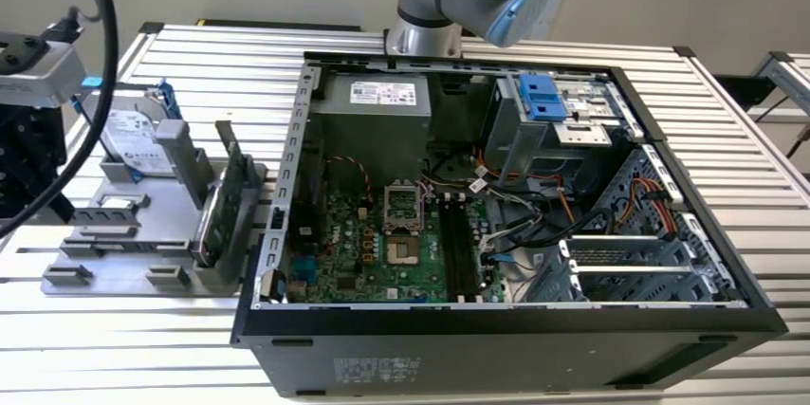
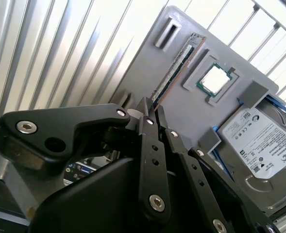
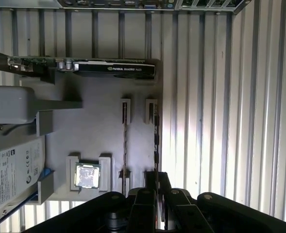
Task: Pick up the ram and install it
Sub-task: 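Pick up the ram and move it above insertion slot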
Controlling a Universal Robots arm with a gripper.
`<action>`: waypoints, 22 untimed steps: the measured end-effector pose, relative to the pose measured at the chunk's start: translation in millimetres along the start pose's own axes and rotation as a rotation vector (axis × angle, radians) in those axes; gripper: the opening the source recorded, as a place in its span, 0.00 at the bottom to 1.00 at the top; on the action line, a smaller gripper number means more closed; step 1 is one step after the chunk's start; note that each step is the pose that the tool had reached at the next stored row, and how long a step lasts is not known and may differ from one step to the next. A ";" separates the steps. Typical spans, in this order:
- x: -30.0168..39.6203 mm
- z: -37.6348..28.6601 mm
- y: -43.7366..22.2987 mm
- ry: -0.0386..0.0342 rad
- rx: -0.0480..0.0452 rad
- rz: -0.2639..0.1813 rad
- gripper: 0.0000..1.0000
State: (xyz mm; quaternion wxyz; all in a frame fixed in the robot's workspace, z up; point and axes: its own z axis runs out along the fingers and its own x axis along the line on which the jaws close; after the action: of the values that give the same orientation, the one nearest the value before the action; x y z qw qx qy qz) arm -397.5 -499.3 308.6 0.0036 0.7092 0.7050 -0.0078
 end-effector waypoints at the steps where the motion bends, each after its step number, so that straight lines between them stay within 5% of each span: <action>1: 0.0 -0.6 0.0 0.0000 0.0001 0.000 0.00; 22: -0.2 -13.7 -0.1 0.0000 0.0000 0.000 0.00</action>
State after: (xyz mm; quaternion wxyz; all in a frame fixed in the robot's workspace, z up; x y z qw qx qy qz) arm -397.5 -499.3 322.3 0.0036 0.7092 0.7050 -0.0078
